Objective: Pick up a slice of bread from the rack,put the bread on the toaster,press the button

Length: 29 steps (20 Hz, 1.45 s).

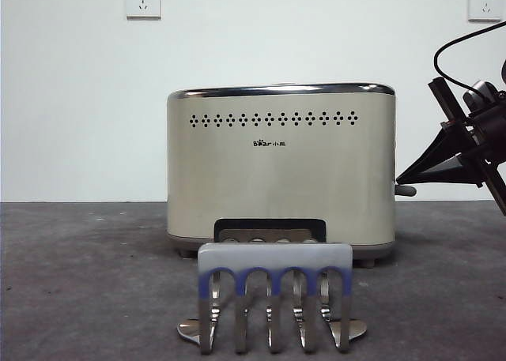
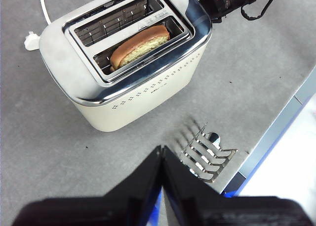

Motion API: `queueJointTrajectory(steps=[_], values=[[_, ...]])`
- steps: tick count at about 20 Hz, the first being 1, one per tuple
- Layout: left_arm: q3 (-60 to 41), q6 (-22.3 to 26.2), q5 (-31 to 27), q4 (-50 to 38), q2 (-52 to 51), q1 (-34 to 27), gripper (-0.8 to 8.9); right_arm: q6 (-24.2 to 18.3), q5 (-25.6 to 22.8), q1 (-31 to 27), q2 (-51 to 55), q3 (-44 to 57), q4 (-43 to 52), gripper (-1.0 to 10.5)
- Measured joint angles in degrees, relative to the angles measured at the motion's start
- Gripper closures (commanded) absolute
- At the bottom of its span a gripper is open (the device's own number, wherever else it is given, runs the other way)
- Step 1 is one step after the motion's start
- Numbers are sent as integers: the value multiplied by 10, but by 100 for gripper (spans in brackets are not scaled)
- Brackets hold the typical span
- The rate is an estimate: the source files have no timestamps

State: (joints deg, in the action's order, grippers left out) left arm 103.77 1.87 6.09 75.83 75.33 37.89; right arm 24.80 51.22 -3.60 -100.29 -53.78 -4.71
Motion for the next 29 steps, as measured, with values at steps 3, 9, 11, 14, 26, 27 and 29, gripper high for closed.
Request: queueJointTrajectory(steps=[3, 9, 11, 14, 26, 27, 29], values=[[0, 0, 0, 0, -1, 0, 822, 0, 8, 0, 0, 0, 7, 954], [0, 0, 0, 0, -11, 0, 822, 12, -1, 2, 14, 8, 23, 954], [0, 0, 0, 0, -11, 0, 822, 21, -10, 2, 21, 10, 28, 954], [0, 0, 0, 0, -11, 0, 822, 31, -12, 2, 27, 10, 26, 954], [0, 0, 0, 0, -11, 0, 822, 55, -13, 9, 145, 6, 12, 954], [0, 0, 0, 0, -11, 0, 822, 59, -13, 9, 169, 6, 8, 954], [0, 0, 0, 0, -11, 0, 821, 61, -26, 9, 221, 2, -20, 954]])
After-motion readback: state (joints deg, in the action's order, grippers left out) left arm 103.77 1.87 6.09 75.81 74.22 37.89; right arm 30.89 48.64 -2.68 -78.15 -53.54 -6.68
